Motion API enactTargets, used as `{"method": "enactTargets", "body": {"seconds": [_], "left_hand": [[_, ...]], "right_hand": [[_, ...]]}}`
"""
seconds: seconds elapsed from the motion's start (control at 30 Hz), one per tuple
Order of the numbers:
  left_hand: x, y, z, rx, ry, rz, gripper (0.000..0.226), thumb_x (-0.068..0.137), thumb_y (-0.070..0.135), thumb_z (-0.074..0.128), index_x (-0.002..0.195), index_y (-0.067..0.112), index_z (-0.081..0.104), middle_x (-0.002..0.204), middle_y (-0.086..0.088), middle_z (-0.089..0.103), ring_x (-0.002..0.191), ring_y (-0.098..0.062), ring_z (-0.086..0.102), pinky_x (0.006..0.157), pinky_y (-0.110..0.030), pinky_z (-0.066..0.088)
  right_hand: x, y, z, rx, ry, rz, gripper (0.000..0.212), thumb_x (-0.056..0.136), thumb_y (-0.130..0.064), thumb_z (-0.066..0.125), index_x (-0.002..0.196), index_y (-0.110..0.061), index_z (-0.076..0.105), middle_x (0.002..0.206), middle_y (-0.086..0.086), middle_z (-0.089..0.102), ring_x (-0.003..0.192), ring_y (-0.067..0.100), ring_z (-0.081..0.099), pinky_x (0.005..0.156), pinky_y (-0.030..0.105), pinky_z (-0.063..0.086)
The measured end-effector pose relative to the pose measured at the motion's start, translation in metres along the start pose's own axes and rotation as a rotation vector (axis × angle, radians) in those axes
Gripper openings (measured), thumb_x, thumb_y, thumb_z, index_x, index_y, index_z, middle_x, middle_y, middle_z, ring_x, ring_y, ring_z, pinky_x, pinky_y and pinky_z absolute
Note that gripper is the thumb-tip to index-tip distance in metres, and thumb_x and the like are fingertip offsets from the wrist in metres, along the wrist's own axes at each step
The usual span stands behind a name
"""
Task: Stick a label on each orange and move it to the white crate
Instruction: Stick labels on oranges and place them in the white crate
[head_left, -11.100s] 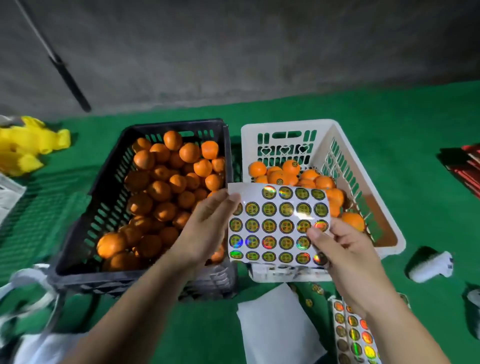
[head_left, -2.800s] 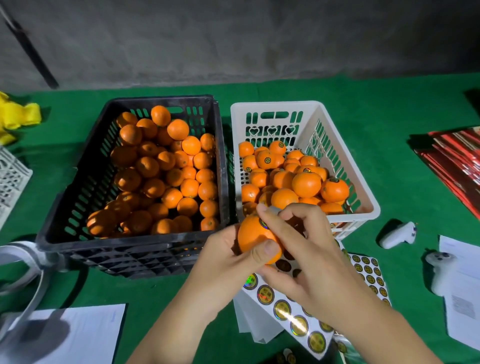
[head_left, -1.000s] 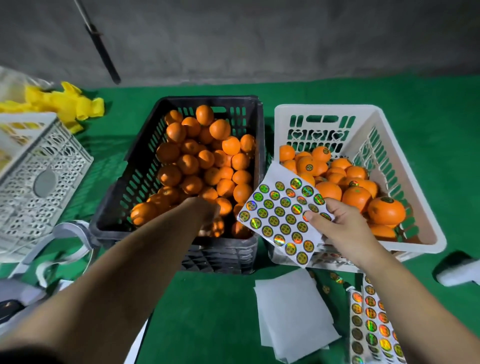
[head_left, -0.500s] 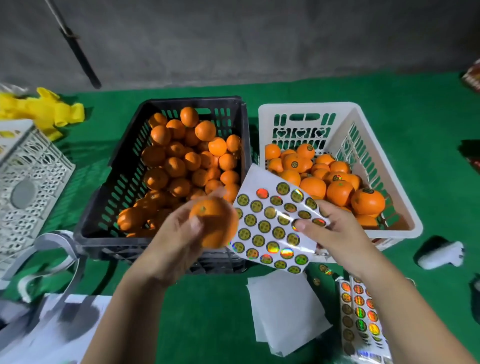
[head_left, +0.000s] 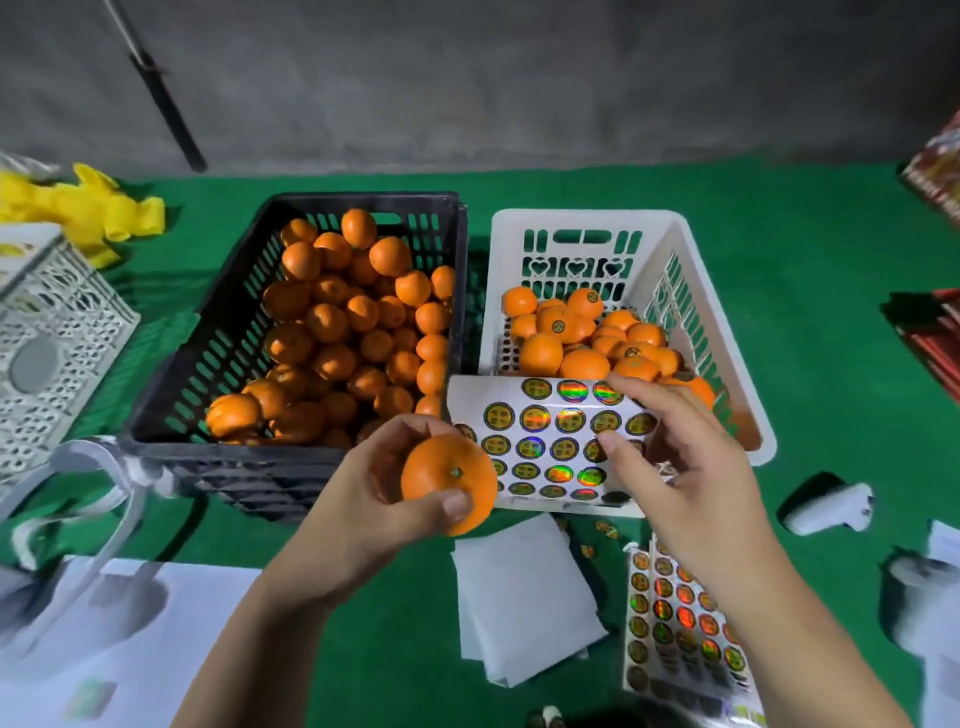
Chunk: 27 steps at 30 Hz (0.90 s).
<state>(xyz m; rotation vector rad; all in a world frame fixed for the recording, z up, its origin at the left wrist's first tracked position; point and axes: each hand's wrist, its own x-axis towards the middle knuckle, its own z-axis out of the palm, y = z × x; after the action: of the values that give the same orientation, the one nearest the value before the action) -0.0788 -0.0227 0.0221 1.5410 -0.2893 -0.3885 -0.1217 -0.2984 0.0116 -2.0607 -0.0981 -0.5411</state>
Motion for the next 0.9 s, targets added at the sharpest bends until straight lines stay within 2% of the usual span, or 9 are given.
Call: {"method": "enactTargets", "body": {"seconds": [0.1,0.17,0.23,0.3,0.4,0.5,0.67,0.8,0.9], "left_hand": [[-0.005,-0.002,0.010,0.037,0.006,0.033,0.054,0.065,0.036,0.091,0.112,0.028,0.066,0.112,0.004,0.072,0.098,-0.012,0.071,0.076,-0.025,0.058],[-0.006,-0.006,0.016,0.070,0.019,0.049,0.062,0.066,0.037,0.095,0.118,0.024,0.064,0.117,0.002,0.071,0.103,-0.015,0.072,0.078,-0.026,0.058],[-0.007,-0.009,0.021,0.116,0.032,0.060,0.071,0.067,0.044,0.098,0.124,0.024,0.062,0.123,0.001,0.069,0.109,-0.021,0.071,0.079,-0.028,0.059],[-0.008,-0.011,0.025,0.172,0.028,0.069,0.078,0.067,0.051,0.098,0.129,0.024,0.060,0.128,0.001,0.067,0.115,-0.026,0.069,0.081,-0.035,0.062],[-0.009,-0.010,0.031,0.239,0.008,0.100,0.081,0.067,0.054,0.098,0.133,0.028,0.058,0.133,0.003,0.065,0.122,-0.026,0.066,0.087,-0.038,0.063],[-0.006,-0.009,0.037,0.295,-0.010,0.122,0.084,0.067,0.055,0.097,0.136,0.028,0.056,0.137,0.006,0.063,0.126,-0.024,0.064,0.090,-0.035,0.062],[0.002,-0.008,0.047,0.291,-0.064,0.112,0.081,0.068,0.055,0.096,0.136,0.032,0.057,0.138,0.009,0.062,0.127,-0.020,0.064,0.090,-0.032,0.061],[0.008,-0.008,0.050,0.326,-0.102,0.092,0.080,0.068,0.057,0.095,0.135,0.036,0.057,0.141,0.011,0.061,0.128,-0.018,0.063,0.092,-0.035,0.061],[0.013,-0.008,0.051,0.307,-0.113,0.087,0.078,0.068,0.054,0.096,0.134,0.035,0.058,0.139,0.010,0.062,0.126,-0.019,0.064,0.090,-0.031,0.059]], "right_hand": [[-0.001,-0.001,-0.007,0.187,0.002,0.143,0.040,0.085,-0.037,0.079,0.122,-0.048,0.069,0.121,-0.017,0.069,0.097,0.007,0.069,0.089,0.031,0.058],[-0.003,-0.003,-0.009,0.267,0.010,0.216,0.032,0.082,-0.040,0.080,0.112,-0.043,0.072,0.109,-0.011,0.072,0.085,0.025,0.072,0.077,0.051,0.062],[-0.004,-0.005,-0.013,0.251,0.032,0.249,0.023,0.083,-0.050,0.083,0.102,-0.042,0.073,0.093,0.006,0.068,0.069,0.040,0.065,0.064,0.058,0.058],[-0.005,-0.005,-0.016,0.301,0.027,0.308,0.020,0.083,-0.047,0.082,0.098,-0.036,0.074,0.088,0.015,0.065,0.065,0.039,0.061,0.062,0.058,0.056],[-0.005,-0.004,-0.022,0.618,-0.025,0.438,0.009,0.083,-0.026,0.075,0.092,-0.027,0.074,0.090,-0.001,0.070,0.081,0.015,0.069,0.070,0.040,0.057],[-0.004,-0.001,-0.030,0.844,-0.077,0.497,0.007,0.085,-0.015,0.068,0.088,-0.020,0.070,0.088,-0.002,0.066,0.081,0.009,0.066,0.067,0.022,0.056],[-0.002,0.000,-0.041,0.997,-0.055,0.646,0.008,0.081,-0.011,0.063,0.088,-0.016,0.064,0.085,0.005,0.067,0.077,0.022,0.067,0.062,0.035,0.058],[0.003,0.004,-0.044,1.034,0.012,0.819,0.013,0.078,-0.017,0.066,0.091,-0.020,0.065,0.103,0.013,0.073,0.091,0.034,0.072,0.080,0.056,0.059],[0.008,0.010,-0.047,1.075,0.015,0.897,0.006,0.089,-0.018,0.061,0.090,-0.023,0.063,0.104,0.007,0.075,0.096,0.032,0.073,0.083,0.057,0.060]]}}
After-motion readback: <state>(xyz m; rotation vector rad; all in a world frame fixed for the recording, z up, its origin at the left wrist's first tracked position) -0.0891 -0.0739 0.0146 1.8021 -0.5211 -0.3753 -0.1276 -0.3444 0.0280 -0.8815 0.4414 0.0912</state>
